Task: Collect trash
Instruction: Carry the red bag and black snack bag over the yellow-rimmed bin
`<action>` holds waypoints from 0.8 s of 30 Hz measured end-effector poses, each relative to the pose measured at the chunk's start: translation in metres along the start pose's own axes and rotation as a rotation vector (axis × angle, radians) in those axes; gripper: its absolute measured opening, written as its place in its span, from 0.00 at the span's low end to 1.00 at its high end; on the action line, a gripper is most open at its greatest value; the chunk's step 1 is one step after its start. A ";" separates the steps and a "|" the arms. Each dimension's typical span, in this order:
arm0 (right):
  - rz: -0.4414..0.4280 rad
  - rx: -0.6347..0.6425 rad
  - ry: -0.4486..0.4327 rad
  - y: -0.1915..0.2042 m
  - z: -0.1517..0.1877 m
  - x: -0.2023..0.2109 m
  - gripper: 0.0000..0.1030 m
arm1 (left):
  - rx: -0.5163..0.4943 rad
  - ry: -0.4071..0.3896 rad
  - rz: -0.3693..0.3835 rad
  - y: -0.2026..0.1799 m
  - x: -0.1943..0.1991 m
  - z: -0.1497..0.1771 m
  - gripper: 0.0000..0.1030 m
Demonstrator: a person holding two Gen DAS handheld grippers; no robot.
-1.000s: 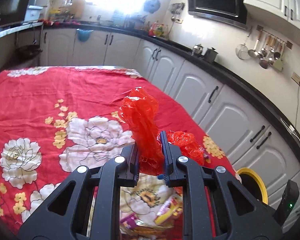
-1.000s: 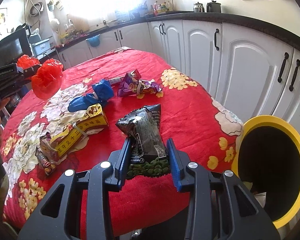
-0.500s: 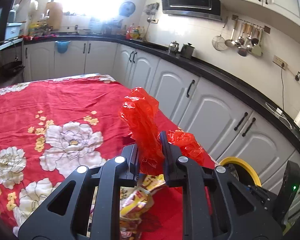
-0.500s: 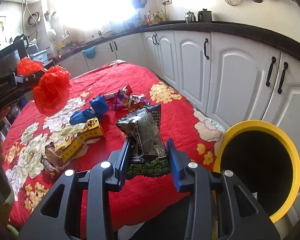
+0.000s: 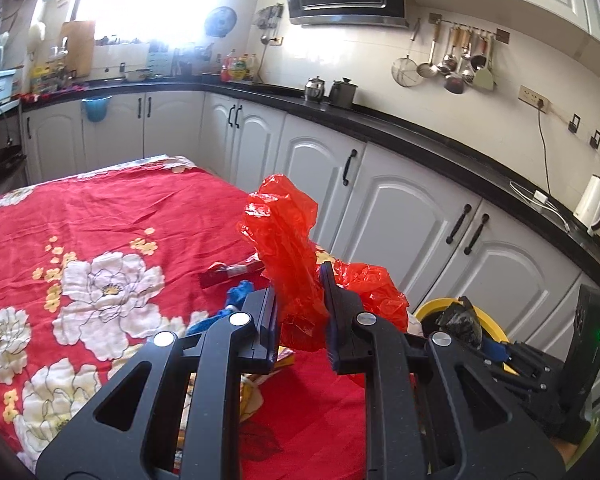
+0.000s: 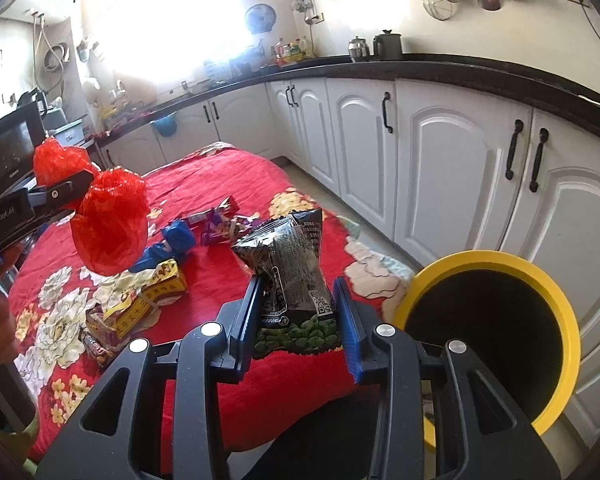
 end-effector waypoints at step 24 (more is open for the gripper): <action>0.104 -0.067 -0.093 -0.067 -0.014 0.054 0.33 | -0.119 -0.007 0.116 -0.092 0.002 0.005 0.12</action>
Point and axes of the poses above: each gripper's, at about its wrist camera, not at the fingertips, and x roughly against the way its jaws point, y to its left, z to its underside, the point moved 2 cm from there along -x, roughly the way its jaws point, and after that the axes turned 14 degrees about -z, right-handed, at the moved point
